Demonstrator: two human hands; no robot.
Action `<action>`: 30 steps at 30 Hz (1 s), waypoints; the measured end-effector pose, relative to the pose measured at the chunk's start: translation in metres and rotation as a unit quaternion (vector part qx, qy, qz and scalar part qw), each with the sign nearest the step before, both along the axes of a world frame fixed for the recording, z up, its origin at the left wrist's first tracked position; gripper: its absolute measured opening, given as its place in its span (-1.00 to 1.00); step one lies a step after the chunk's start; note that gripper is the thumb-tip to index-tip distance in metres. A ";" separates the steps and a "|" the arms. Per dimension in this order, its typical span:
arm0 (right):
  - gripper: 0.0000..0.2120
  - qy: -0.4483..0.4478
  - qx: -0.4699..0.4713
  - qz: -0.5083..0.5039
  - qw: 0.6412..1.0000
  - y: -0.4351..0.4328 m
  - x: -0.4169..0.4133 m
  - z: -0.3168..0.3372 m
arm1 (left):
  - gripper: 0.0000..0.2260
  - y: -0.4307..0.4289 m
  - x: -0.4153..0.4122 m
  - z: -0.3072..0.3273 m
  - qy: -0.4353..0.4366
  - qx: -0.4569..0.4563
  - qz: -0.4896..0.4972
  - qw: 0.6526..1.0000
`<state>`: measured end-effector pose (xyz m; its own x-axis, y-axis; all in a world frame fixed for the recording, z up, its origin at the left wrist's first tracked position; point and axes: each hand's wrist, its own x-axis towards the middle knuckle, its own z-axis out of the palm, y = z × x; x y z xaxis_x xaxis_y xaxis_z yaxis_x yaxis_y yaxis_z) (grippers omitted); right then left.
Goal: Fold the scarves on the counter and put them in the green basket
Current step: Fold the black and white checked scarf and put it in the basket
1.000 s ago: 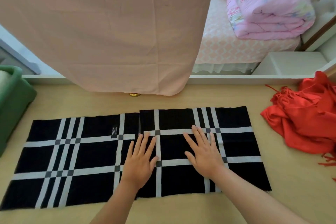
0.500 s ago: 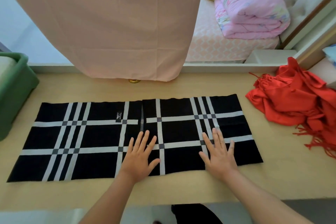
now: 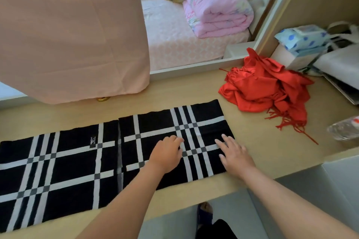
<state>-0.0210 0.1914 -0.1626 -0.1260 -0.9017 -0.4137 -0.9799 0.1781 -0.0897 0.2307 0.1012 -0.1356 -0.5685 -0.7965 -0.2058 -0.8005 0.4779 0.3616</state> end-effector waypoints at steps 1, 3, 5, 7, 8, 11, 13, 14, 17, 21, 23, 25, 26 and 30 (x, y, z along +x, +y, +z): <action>-0.44 -0.002 0.001 0.012 1.000 0.000 -0.010 0.001 | -0.64 -0.007 -0.020 0.002 -0.002 0.015 -0.011 1.000; -0.43 -0.001 0.003 0.033 0.999 -0.003 -0.027 0.000 | -0.64 -0.019 -0.060 0.005 -0.016 0.024 -0.043 0.999; -0.44 -0.017 -0.014 0.031 0.999 -0.008 -0.043 -0.001 | -0.63 -0.030 -0.100 0.007 -0.032 0.025 -0.072 0.997; -0.51 -0.062 -0.052 0.015 0.997 -0.015 -0.059 -0.003 | -0.63 -0.039 -0.136 0.009 -0.043 0.030 -0.092 0.994; -0.56 -0.084 -0.076 0.006 0.994 -0.018 -0.067 -0.004 | -0.63 -0.043 -0.152 0.009 -0.047 0.027 -0.103 0.993; -0.67 -0.088 -0.147 -0.028 0.985 -0.028 -0.088 -0.008 | -0.59 -0.064 -0.192 0.006 -0.061 -0.005 -0.134 0.989; -0.74 -0.041 -0.172 -0.062 0.982 -0.031 -0.097 -0.010 | -0.49 -0.081 -0.211 0.004 -0.090 -0.034 -0.158 0.983; -0.77 -0.025 -0.167 -0.084 0.982 -0.032 -0.100 -0.010 | -0.44 -0.090 -0.218 0.002 -0.113 -0.055 -0.174 0.977; -0.72 -0.028 -0.105 -0.128 0.986 -0.032 -0.103 -0.012 | -0.34 -0.109 -0.236 -0.004 -0.189 -0.106 -0.236 0.948; -0.79 -0.074 -0.092 -0.121 0.985 -0.034 -0.103 -0.016 | -0.35 -0.123 -0.248 -0.012 -0.232 -0.131 -0.279 0.923; -0.80 -0.102 -0.093 -0.129 0.982 -0.035 -0.103 -0.014 | -0.51 -0.125 -0.249 -0.012 -0.238 -0.167 -0.273 0.917; -0.82 -0.146 -0.104 -0.155 0.972 -0.037 -0.101 -0.009 | -0.66 -0.125 -0.244 -0.011 -0.235 -0.181 -0.253 0.921; -0.84 -0.166 -0.110 -0.164 0.966 -0.038 -0.100 -0.006 | -0.70 -0.126 -0.240 -0.011 -0.226 -0.174 -0.240 0.928; -0.85 -0.213 -0.115 -0.163 0.957 -0.041 -0.086 0.010 | -0.78 -0.135 -0.209 0.002 -0.160 -0.148 -0.164 0.962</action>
<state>-0.1075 0.1499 -0.1522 -0.2809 -0.9163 -0.2856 -0.7416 0.3961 -0.5414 0.0214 -0.0339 -0.1336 -0.7449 -0.6356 -0.2030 -0.6366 0.7681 -0.0691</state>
